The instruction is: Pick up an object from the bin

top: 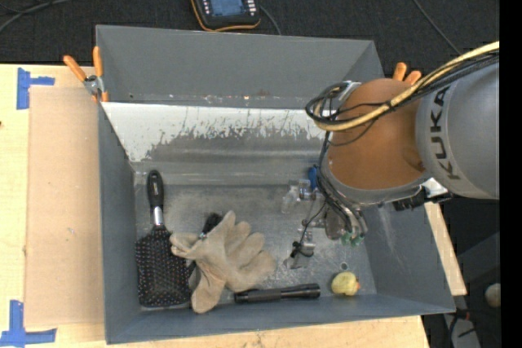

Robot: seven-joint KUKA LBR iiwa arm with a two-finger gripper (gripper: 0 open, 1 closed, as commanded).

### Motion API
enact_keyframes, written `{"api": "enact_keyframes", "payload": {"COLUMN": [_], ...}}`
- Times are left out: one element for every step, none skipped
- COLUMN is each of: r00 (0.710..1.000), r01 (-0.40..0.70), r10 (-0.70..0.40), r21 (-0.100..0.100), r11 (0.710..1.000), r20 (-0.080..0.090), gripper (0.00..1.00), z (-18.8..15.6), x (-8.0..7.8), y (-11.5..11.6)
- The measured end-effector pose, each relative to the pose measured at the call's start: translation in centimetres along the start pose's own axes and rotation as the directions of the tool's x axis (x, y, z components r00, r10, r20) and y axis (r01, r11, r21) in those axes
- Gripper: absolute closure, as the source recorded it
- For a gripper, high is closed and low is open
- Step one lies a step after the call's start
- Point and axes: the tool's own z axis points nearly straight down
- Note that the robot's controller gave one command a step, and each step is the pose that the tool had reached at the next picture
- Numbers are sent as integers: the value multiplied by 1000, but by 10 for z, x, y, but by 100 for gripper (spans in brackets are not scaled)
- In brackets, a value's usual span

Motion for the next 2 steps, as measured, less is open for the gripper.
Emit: {"api": "enact_keyframes", "payload": {"r00": [994,998], "r01": [-106,-65], "r10": [106,65], "r21": [2,2], "r11": [994,998], "r20": [2,-7], "gripper": [0,0], "z": [-16,57], "x": [23,23], "y": [-11,4]}}
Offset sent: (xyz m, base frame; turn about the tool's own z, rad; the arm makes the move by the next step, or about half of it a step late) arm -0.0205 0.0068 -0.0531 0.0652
